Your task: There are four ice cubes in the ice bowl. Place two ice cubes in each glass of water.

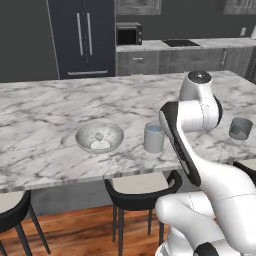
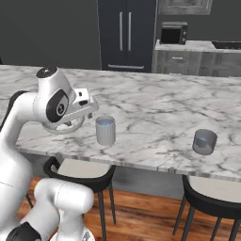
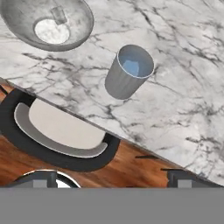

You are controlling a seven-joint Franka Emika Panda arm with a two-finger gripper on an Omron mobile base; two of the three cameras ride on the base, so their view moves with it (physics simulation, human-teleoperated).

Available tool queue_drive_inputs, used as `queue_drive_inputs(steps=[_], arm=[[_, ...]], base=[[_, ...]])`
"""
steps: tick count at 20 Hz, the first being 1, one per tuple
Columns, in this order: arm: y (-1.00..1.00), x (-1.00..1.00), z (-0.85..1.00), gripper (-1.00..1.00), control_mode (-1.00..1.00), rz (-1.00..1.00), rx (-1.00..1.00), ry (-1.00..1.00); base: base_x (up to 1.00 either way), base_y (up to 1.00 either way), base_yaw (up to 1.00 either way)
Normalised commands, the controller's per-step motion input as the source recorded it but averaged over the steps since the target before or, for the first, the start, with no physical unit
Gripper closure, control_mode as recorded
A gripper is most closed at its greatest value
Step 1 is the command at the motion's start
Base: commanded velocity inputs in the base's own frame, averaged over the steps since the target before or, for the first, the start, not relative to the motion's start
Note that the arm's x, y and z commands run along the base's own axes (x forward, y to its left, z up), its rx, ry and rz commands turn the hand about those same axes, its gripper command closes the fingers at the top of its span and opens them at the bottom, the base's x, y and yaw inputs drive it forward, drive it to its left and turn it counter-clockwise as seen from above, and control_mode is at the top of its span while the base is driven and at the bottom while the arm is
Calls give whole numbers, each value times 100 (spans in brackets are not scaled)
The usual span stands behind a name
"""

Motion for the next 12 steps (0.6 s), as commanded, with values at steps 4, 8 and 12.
queue_drive_inputs(steps=[4,8,12], arm=[[99,30,0,-100,-100,25,-20,11],[95,44,-18,-100,-100,23,-7,0],[92,59,-26,-100,-100,25,-1,0]], base=[[0,0,0],[0,0,0],[0,0,0]])
